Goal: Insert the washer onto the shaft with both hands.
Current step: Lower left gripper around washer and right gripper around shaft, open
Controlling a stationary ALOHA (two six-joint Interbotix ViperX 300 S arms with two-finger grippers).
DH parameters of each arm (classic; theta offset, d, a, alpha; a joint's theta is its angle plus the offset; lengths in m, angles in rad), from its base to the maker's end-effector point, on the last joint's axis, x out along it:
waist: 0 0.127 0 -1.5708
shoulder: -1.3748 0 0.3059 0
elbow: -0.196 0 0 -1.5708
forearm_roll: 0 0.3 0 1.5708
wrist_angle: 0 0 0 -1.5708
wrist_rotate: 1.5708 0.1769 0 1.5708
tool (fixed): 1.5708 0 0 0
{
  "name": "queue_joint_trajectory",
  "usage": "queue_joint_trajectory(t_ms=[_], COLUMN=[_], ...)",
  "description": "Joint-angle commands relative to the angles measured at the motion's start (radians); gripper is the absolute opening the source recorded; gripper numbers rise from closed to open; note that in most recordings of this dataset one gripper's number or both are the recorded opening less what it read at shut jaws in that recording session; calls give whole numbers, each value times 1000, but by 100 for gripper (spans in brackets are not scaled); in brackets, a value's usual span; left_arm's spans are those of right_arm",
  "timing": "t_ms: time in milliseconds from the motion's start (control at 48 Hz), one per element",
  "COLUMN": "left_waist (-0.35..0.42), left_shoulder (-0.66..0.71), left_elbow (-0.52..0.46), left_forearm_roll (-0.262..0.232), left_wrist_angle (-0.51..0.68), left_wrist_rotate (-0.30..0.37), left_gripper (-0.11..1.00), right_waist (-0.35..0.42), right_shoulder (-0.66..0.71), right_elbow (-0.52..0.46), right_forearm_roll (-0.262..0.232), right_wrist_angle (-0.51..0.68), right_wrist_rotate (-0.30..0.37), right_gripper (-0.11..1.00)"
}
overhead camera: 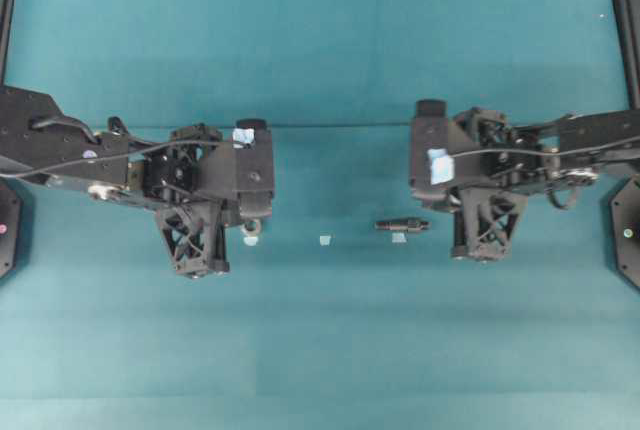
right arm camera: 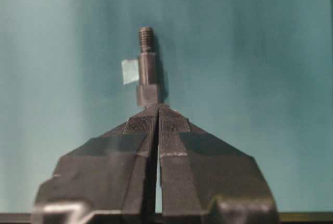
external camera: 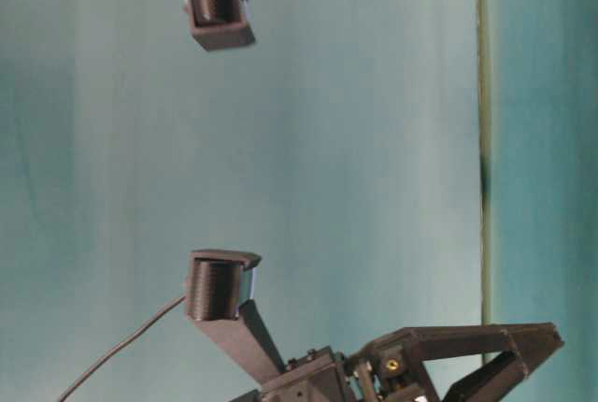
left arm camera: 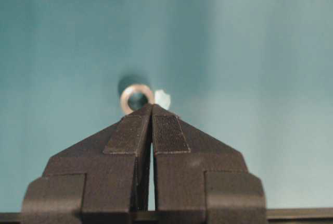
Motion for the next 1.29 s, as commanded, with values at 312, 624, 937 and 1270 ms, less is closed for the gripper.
queue_joint_trajectory(t_ms=[312, 624, 937, 1270], left_waist=[0, 0, -2, 0], left_shoulder=[15, 44, 94, 103], left_elbow=[-18, -15, -26, -21], left_forearm_roll=[3, 3, 3, 3], left_wrist_angle=[-6, -38, -12, -18], left_wrist_rotate=[21, 18, 6, 14], left_gripper=[3, 4, 82, 94], right_waist=[9, 9, 11, 11], right_shoulder=[51, 55, 89, 106], right_elbow=[-28, -25, -29, -29], right_forearm_roll=[-2, -2, -2, -2], right_wrist_angle=[-3, -9, -2, -26], right_wrist_rotate=[-11, -12, -3, -3], right_gripper=[-10, -2, 68, 95])
